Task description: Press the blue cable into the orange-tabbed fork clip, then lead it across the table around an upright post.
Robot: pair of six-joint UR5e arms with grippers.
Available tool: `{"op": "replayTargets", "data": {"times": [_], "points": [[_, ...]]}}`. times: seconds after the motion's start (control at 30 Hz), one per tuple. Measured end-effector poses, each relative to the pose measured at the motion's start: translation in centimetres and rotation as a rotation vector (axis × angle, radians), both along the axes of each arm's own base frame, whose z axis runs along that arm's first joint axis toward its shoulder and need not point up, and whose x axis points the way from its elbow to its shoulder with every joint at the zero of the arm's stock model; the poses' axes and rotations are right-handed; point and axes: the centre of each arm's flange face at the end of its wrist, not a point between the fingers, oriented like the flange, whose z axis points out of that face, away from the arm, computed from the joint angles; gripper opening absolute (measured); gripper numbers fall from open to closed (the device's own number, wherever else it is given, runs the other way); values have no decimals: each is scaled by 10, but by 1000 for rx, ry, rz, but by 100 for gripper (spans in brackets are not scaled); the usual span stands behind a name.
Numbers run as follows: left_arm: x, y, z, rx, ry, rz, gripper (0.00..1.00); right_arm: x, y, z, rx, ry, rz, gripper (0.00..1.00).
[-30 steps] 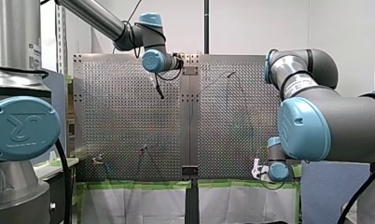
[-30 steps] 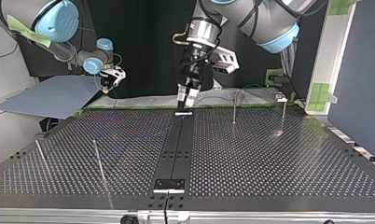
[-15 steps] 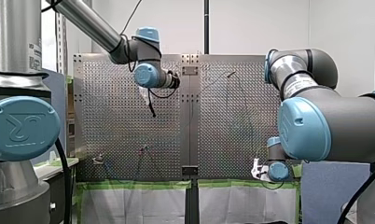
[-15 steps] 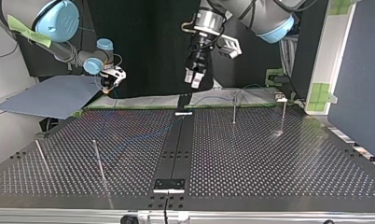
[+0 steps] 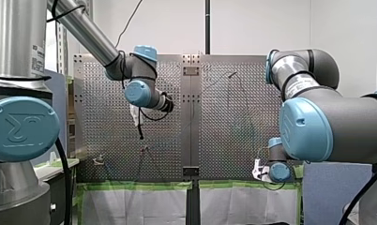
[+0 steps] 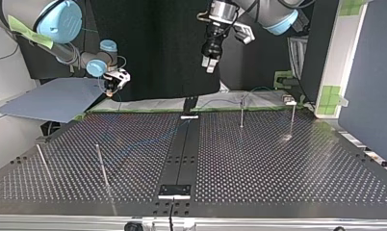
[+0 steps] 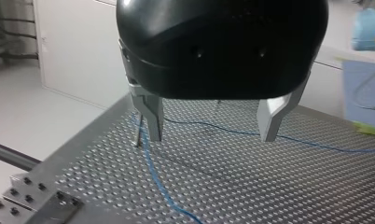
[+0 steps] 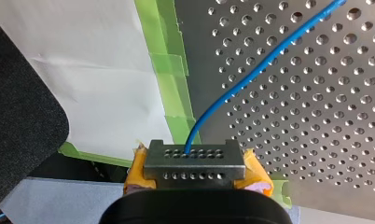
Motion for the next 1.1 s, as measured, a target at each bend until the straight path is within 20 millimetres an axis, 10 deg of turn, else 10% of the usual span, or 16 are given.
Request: {"op": "replayTargets", "data": {"times": [1.1], "points": [[-39, 20, -85, 27, -4, -127, 100, 6, -3, 3, -8, -17, 47, 0]]}}
